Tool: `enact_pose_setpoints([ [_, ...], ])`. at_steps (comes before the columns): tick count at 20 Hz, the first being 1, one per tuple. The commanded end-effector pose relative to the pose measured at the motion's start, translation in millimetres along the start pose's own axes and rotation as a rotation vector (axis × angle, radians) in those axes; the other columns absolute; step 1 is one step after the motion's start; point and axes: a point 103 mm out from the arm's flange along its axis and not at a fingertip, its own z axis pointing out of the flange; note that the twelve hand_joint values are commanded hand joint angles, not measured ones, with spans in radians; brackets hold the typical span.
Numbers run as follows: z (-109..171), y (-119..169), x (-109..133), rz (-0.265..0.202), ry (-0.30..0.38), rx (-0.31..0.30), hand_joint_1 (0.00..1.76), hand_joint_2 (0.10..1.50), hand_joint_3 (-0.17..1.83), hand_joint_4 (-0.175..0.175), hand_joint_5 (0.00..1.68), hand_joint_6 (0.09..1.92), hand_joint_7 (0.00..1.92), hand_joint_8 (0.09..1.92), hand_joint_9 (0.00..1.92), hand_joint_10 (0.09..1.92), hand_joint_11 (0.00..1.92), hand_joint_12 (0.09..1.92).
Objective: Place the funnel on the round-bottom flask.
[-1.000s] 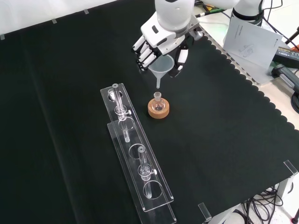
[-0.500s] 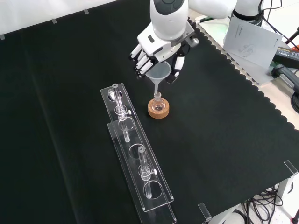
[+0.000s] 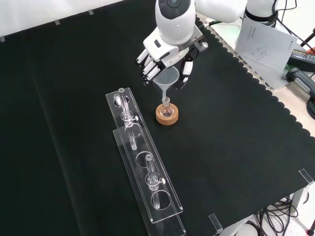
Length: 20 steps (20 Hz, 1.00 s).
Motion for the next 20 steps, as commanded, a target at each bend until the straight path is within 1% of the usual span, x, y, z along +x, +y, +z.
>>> enact_pose_setpoints([
  [1, 2.1, 0.2, 2.0, -0.002, 0.001, 0.004, 0.80, 0.78, 0.54, -0.054, 0.63, 0.76, 0.67, 0.88, 0.90, 0.71, 0.55, 1.27],
  [5, 6.8, -0.1, 9.9, 0.000, 0.003, 0.007, 0.80, 0.78, 0.54, -0.055, 0.63, 0.76, 0.67, 0.88, 0.90, 0.71, 0.55, 1.27],
  [15, 14.8, 2.4, 12.3, -0.002, -0.023, 0.030, 0.80, 0.78, 0.54, -0.056, 0.63, 0.76, 0.67, 0.88, 0.90, 0.71, 0.55, 1.27],
  [17, 17.9, 2.0, 6.2, -0.006, -0.011, 0.024, 0.80, 0.78, 0.54, -0.056, 0.63, 0.76, 0.67, 0.88, 0.90, 0.71, 0.55, 1.27],
  [20, 19.8, 3.4, 8.4, -0.003, -0.027, 0.026, 0.80, 0.78, 0.54, -0.056, 0.63, 0.76, 0.67, 0.88, 0.90, 0.71, 0.55, 1.27],
])
